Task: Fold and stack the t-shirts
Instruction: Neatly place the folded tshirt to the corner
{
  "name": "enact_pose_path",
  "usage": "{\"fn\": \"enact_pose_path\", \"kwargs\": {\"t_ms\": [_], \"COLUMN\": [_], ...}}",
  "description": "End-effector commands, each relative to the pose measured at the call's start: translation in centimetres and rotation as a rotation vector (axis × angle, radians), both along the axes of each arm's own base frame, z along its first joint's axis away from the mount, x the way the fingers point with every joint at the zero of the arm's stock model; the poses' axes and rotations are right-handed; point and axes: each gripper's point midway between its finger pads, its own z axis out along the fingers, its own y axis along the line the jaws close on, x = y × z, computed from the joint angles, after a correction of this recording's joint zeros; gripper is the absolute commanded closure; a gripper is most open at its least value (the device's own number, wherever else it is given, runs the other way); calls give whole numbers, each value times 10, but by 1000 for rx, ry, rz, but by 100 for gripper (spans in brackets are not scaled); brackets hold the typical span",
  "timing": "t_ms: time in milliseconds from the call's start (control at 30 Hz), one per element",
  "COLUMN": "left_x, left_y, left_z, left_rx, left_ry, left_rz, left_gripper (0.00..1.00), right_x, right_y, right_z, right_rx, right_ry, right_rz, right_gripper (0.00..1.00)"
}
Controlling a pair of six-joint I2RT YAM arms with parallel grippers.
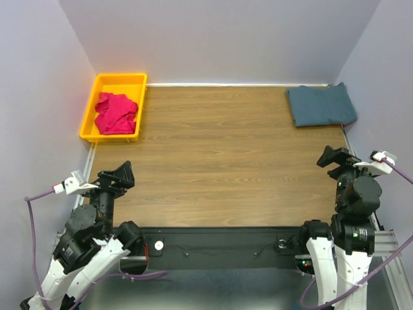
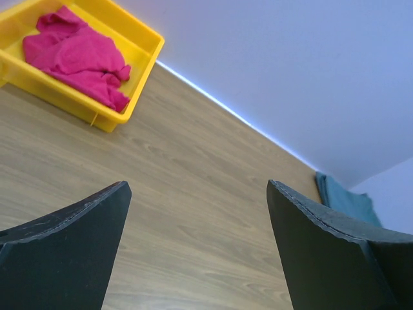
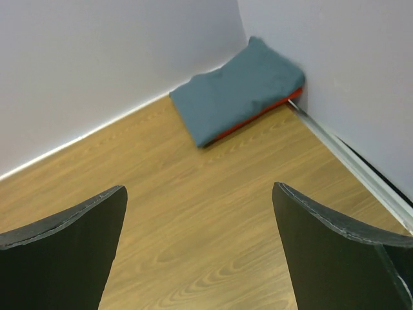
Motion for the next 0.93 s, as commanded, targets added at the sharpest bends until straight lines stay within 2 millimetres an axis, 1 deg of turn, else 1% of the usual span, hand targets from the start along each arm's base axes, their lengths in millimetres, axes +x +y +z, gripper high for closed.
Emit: {"fn": "enact_pose_path", "kwargs": {"t_ms": [0, 67, 267, 567, 900], "left_x": [-6, -4, -1, -2, -1], "left_y": [10, 7, 4, 8, 7], "left_z": [6, 5, 2, 0, 0], "left_rx": [-74, -71, -67, -81, -80], "left_ry": [-42, -32, -17, -12, -9], "left_rz": [29, 21, 24, 41, 41], "left_gripper": [1, 1, 1, 1, 1], "right_x": [2, 3, 5, 7, 7], "right_y": [7, 10, 12, 17, 18], "right_z": [-7, -15, -22, -25, -25], "right_rx": [-17, -15, -5, 9, 11], "right_ry": [-4, 3, 15, 17, 16], "right_rz": [44, 61, 71, 89, 97], "right_gripper": [0, 0, 0, 0, 0]}}
